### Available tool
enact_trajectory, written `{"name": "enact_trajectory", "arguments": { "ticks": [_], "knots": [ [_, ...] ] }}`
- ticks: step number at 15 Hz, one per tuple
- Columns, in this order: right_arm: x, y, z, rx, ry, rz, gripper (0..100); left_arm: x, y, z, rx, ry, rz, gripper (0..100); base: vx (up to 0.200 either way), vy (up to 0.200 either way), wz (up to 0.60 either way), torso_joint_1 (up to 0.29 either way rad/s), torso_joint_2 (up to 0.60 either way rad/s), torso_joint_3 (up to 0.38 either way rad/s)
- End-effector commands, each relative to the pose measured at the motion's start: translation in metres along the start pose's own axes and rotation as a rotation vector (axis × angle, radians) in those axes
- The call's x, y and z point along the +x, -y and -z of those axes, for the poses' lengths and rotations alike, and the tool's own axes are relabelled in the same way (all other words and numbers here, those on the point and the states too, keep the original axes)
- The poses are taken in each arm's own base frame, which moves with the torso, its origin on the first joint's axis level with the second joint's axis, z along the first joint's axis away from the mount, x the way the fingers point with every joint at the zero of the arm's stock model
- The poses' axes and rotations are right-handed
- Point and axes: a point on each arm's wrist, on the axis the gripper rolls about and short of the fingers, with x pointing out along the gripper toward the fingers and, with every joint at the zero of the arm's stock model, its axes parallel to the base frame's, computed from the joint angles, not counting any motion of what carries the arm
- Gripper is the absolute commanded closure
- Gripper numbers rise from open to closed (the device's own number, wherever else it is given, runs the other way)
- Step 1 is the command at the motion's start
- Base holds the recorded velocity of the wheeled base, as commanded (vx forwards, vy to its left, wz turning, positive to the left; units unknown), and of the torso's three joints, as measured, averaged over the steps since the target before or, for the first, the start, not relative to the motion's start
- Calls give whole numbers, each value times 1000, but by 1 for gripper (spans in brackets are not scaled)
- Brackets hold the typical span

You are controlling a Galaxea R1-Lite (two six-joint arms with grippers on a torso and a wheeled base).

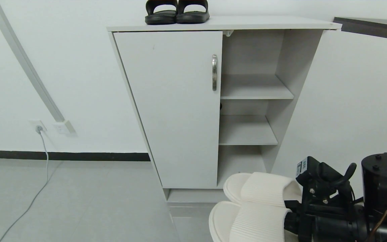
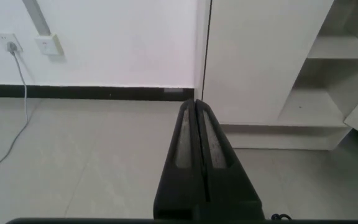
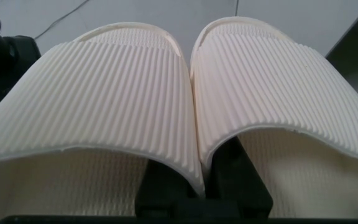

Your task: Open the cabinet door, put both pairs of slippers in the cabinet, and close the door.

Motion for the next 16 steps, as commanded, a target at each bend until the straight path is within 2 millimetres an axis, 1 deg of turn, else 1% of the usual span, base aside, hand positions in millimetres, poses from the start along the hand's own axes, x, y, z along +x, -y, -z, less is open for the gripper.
{"name": "enact_trajectory", "arguments": {
  "ticks": [1,3,4,5,6,7,9,10,11,12,13,16],
  "knots": [
    [6,2,-1,5,-8,23,100,0,0,1,3,-5,8,100,0,0,0,0,0,0],
    [14,2,-6,19,-9,101,100,0,0,1,0,-5,8,100,0,0,0,0,0,0],
    [19,-1,-11,43,1,123,100,0,0,0,-1,-4,5,100,0,0,0,0,0,0],
    [30,-10,-25,108,40,170,100,0,0,0,-5,-4,5,100,0,0,0,0,0,0],
    [45,-14,-35,154,60,250,100,0,0,0,-5,-4,7,100,0,0,0,0,0,0],
    [65,-15,-40,182,69,373,100,0,0,0,-5,-4,7,100,0,0,0,0,0,0],
    [103,-10,-48,249,100,580,100,0,0,1,-6,-5,7,100,0,0,0,0,0,0],
    [115,-6,-47,259,102,651,100,0,0,0,-6,-4,7,100,0,0,0,0,0,0],
    [131,-1,-44,260,103,760,100,0,0,0,-6,-4,7,100,0,0,0,0,0,0],
    [150,8,-42,265,124,898,100,0,0,1,-6,-5,7,100,0,0,0,0,0,0],
    [159,9,-43,282,147,928,100,0,0,1,-4,-5,7,100,0,0,0,0,0,0],
    [159,10,-44,285,154,940,100,0,0,1,-6,-5,7,100,0,0,0,0,0,0]
  ]
}}
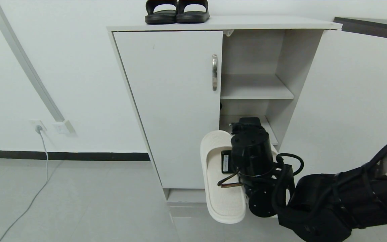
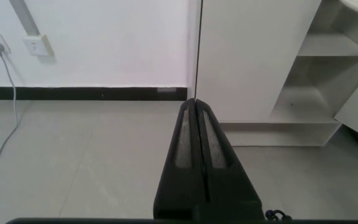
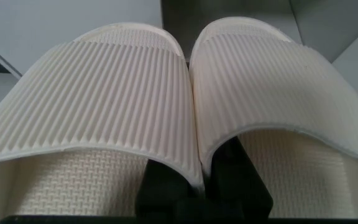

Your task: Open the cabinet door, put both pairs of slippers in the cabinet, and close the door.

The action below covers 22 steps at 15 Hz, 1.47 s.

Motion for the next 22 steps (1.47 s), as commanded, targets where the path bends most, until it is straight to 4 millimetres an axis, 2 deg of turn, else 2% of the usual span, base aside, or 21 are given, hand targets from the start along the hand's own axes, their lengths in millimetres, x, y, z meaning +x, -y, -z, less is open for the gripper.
{"name": "enact_trajectory", "arguments": {
  "ticks": [1,3,11,22],
  "knots": [
    [8,-5,13,-23,-21,8,100,0,0,0,0,-3,-1,100,0,0,0,0,0,0],
    [7,-4,13,-24,-22,8,100,0,0,0,0,-2,-1,100,0,0,0,0,0,0],
    [18,5,19,-37,-37,44,100,0,0,0,0,-3,-1,100,0,-200,0,2,2,5],
    [38,14,37,-58,-66,88,100,0,0,0,2,-3,-1,100,0,0,0,0,0,0]
  ]
}}
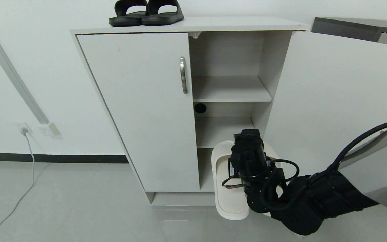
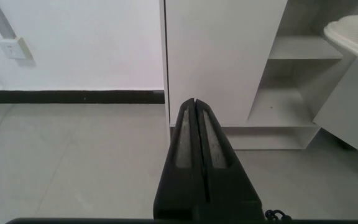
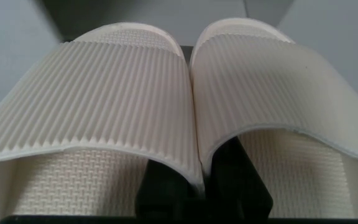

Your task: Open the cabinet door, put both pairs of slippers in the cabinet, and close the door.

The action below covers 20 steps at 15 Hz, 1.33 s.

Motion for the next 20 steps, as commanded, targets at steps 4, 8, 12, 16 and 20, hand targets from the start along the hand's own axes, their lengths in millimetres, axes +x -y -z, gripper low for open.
{"name": "enact_trajectory", "arguments": {
  "ticks": [4,8,12,16,20],
  "knots": [
    [3,-1,4,-9,-8,-1,100,0,0,0,0,-2,1,100,0,0,0,0,0,0],
    [3,-1,5,-11,-9,0,100,0,0,0,2,-2,1,100,0,0,0,0,0,0],
    [5,-2,8,-20,-15,1,100,0,0,0,2,-2,2,100,0,0,0,2,-2,-163],
    [11,-5,7,-26,-8,2,100,0,0,0,5,-2,2,100,0,0,0,1,1,-192],
    [15,-6,4,-10,3,0,100,0,0,0,5,-2,2,100,0,0,0,7,5,-195]
  ]
}}
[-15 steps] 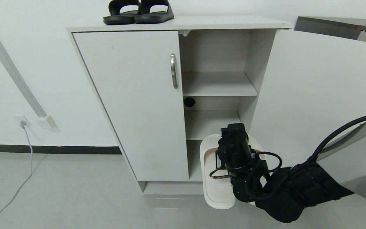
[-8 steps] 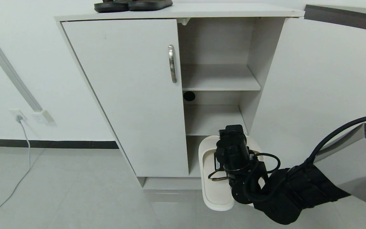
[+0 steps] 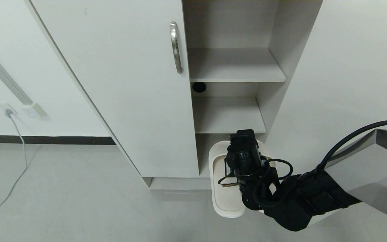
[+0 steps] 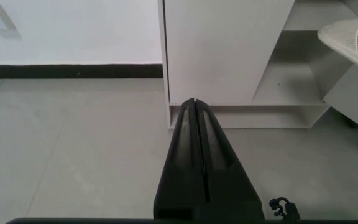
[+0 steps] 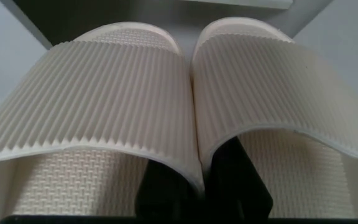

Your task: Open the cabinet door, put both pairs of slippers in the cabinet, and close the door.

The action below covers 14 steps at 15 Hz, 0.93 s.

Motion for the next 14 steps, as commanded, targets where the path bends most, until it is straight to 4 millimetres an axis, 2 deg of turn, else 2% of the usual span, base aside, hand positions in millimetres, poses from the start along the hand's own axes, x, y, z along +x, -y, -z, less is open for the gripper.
{"name": "enact_trajectory", "arguments": {
  "ticks": [1,4,5,7,8,10,14],
  "knots": [
    [4,-1,1,4,8,4,100,0,0,0,0,-1,0,100,0,0,0,7,7,-207],
    [18,-2,6,-25,69,12,100,0,0,0,-1,-1,0,100,0,0,0,2,2,-193],
    [31,-2,13,-31,133,24,100,0,0,0,-1,-1,0,100,0,0,0,-7,2,-115],
    [41,-4,18,-48,244,7,100,0,0,0,-1,-1,0,100,0,0,0,0,0,0],
    [41,-4,14,-45,307,9,100,0,0,0,-1,-1,0,100,0,0,0,0,0,0],
    [37,-2,4,-30,325,8,100,0,0,0,-1,-1,0,100,0,0,0,0,0,0],
    [40,-1,7,-33,319,11,100,0,0,0,-1,-1,0,100,0,0,0,0,0,0]
  ]
}}
